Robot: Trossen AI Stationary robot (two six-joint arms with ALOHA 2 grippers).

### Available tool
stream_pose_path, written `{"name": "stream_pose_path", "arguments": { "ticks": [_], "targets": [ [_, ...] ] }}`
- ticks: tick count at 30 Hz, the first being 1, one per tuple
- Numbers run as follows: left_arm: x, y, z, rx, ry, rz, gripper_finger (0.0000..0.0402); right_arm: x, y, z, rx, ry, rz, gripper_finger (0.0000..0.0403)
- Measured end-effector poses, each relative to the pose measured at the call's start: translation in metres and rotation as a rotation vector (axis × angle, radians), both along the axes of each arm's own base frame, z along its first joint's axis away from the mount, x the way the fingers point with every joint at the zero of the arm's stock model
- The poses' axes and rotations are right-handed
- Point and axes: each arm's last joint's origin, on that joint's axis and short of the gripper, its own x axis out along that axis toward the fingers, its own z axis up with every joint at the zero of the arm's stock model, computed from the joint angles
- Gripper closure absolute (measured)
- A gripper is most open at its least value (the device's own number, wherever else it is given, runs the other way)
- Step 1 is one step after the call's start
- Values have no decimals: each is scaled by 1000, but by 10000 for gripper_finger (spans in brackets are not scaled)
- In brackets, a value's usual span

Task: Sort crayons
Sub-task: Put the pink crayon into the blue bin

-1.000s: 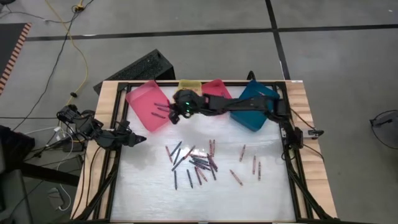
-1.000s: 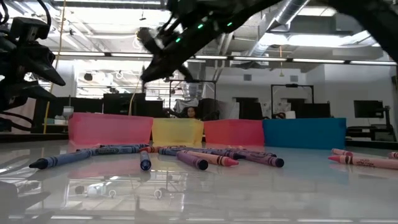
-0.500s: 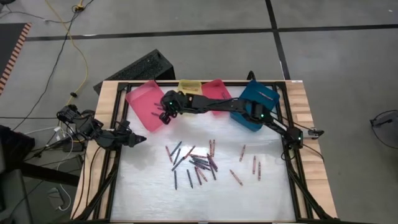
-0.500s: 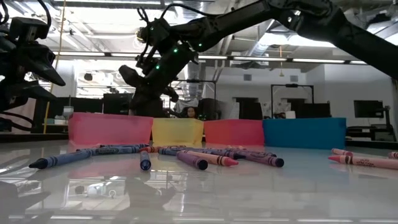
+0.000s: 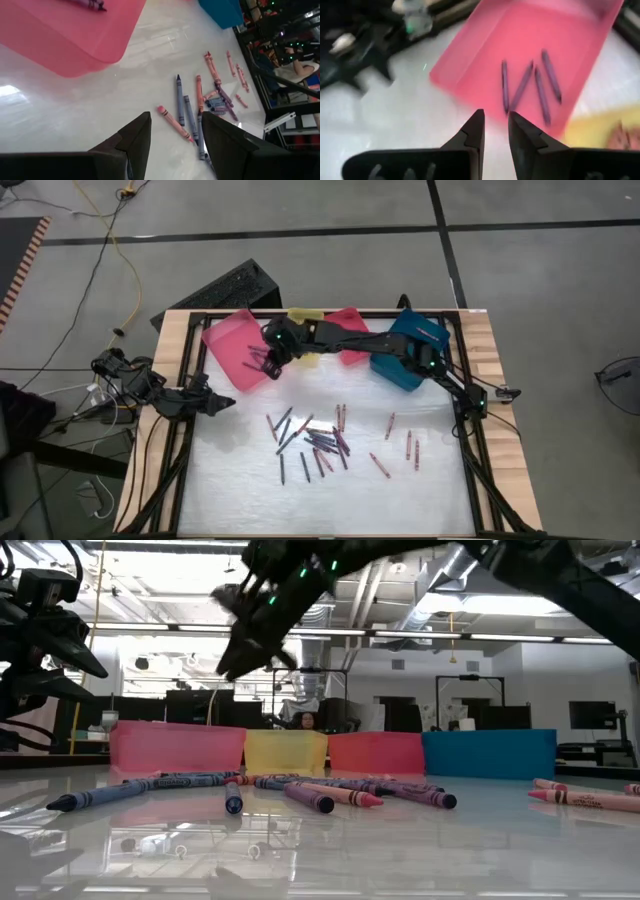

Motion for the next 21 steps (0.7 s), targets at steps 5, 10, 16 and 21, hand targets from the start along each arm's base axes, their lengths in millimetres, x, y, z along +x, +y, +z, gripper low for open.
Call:
{"name": "stream_pose_path", "arguments": {
  "ticks": [5,10,16,21],
  "targets": [
    [0,0,0,7,-3,11,236,-32,34,31,88,140,-4,321],
    [0,0,0,5,-5,15,236,-45,79,38,104,224,-148,321],
    [0,0,0,-33,-12,33,236,-27,133,16,-78,191,-178,321],
    [0,0,0,-49,-15,42,236,-2,159,-10,-141,117,-84,321]
  ]
}}
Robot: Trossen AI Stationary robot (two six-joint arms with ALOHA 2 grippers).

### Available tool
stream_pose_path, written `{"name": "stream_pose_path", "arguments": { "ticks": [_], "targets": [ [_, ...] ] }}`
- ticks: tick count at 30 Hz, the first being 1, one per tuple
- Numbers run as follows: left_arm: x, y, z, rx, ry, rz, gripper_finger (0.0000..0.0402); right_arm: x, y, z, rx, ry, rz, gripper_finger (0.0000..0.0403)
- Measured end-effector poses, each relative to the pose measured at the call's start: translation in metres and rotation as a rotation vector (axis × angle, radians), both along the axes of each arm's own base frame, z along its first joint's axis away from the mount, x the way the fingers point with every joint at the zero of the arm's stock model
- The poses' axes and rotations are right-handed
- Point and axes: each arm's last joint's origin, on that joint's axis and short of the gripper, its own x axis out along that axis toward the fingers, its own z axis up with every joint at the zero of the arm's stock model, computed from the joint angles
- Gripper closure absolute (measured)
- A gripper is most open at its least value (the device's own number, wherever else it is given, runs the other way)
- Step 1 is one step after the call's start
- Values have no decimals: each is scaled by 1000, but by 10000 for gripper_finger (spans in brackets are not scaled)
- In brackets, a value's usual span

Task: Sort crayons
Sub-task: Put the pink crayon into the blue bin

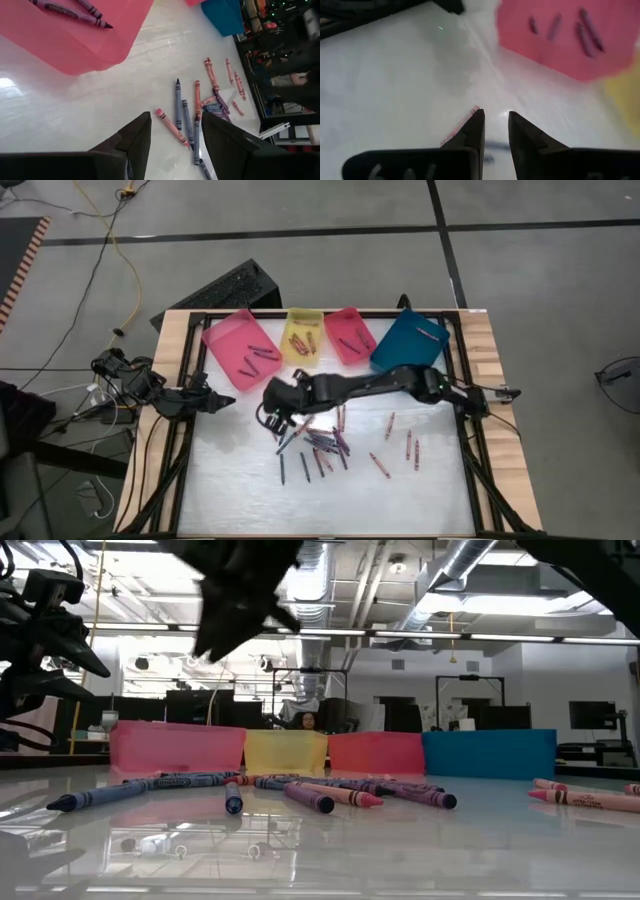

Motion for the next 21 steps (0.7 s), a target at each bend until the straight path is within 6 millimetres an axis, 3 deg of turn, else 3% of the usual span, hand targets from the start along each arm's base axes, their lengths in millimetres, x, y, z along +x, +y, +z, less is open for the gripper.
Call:
{"name": "stream_pose_path", "arguments": {
  "ticks": [8,14,21],
  "targets": [
    [0,0,0,-32,-6,16,236,33,25,-57,39,-52,92,320],
    [0,0,0,-16,-4,11,236,38,38,-90,68,-5,78,302],
    [0,-1,0,33,14,-40,236,40,33,-97,150,-41,-87,245]
  ]
}}
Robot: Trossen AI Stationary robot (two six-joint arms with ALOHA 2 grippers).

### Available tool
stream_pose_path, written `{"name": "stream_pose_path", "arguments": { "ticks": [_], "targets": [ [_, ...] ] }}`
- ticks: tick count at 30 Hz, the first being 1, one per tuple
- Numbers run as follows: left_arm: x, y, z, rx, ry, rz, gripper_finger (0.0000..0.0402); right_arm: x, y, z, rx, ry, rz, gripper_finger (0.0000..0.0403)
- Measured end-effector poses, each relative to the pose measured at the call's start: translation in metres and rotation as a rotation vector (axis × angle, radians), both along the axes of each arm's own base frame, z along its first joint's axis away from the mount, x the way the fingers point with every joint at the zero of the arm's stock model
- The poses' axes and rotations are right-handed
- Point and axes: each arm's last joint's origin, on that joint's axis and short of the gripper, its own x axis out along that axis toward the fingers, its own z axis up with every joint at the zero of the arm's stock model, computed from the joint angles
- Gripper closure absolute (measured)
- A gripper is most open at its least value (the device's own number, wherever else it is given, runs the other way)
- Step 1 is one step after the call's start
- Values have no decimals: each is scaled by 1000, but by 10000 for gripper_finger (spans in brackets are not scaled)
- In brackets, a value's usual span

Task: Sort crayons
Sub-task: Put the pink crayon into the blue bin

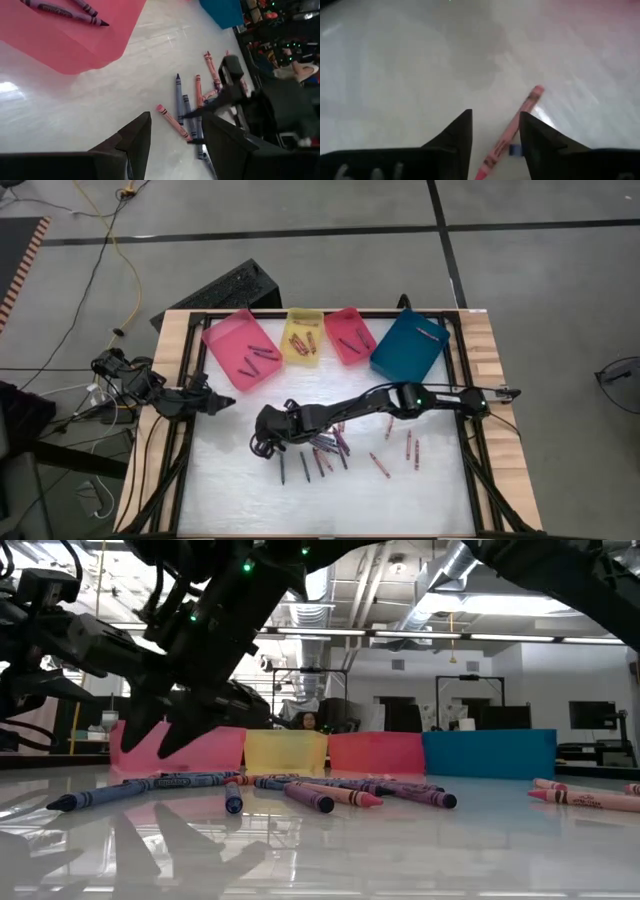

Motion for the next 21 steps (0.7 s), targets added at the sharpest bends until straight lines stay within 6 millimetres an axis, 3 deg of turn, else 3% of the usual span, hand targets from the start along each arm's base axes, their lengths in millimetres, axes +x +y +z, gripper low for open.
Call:
{"name": "stream_pose_path", "arguments": {
  "ticks": [8,13,21],
  "targets": [
    [0,0,0,37,10,-31,236,5,-18,-6,2,-25,-92,240],
    [0,-2,-1,61,29,-93,236,8,-14,-22,25,-10,-87,250],
    [0,-2,-1,80,36,-120,236,4,-13,-31,43,55,-138,271]
  ]
}}
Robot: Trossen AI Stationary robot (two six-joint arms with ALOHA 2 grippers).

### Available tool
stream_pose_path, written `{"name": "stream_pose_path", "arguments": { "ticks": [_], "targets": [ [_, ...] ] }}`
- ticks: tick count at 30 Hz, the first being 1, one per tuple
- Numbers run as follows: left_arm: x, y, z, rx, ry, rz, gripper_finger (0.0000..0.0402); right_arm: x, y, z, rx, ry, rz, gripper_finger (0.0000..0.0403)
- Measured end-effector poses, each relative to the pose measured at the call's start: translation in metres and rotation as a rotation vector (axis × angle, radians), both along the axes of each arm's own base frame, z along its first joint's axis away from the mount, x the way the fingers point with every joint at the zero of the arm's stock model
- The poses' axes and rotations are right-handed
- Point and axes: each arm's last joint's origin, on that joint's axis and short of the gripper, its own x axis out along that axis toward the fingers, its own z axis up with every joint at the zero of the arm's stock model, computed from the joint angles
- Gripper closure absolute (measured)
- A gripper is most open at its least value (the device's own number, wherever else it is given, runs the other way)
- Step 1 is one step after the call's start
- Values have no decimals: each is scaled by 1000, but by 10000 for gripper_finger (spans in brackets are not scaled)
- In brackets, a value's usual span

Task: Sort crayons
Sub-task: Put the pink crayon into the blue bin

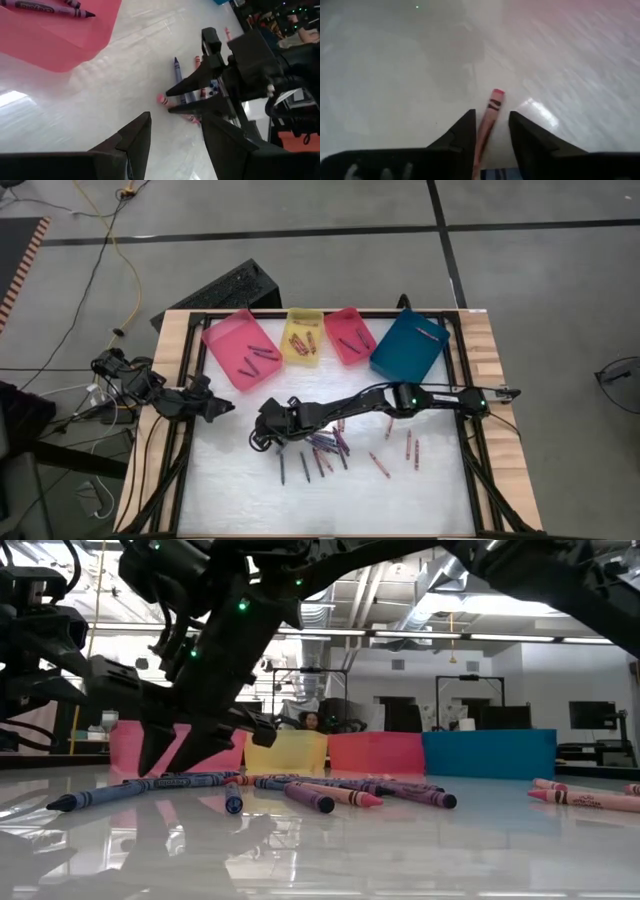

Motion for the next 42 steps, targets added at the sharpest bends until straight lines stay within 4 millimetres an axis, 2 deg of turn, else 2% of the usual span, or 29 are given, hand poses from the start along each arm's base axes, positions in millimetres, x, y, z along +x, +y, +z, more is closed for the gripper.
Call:
{"name": "stream_pose_path", "arguments": {
  "ticks": [9,14,19,24,29,34,37,39,42],
  "targets": [
    [0,0,0,0,0,0,236,-1,-9,-1,56,30,4,389],
    [0,0,0,0,0,1,236,-1,-11,6,115,13,-27,392],
    [0,0,0,-6,-2,6,236,0,-18,31,117,-10,-24,399],
    [0,0,0,-4,-4,10,236,-16,-27,85,119,-82,-75,400],
    [0,0,0,-15,-4,1,236,-48,-34,134,40,-57,-184,400],
    [0,-1,0,-25,0,-13,236,-105,-44,188,-77,5,-393,400],
    [0,-1,0,-38,6,-32,236,-140,-49,206,-159,81,-527,400],
    [0,-2,0,-50,10,-40,236,-154,-52,214,-181,86,-590,400],
    [0,-2,0,-73,12,-34,236,-173,-61,225,-222,115,-541,400]
  ]
}}
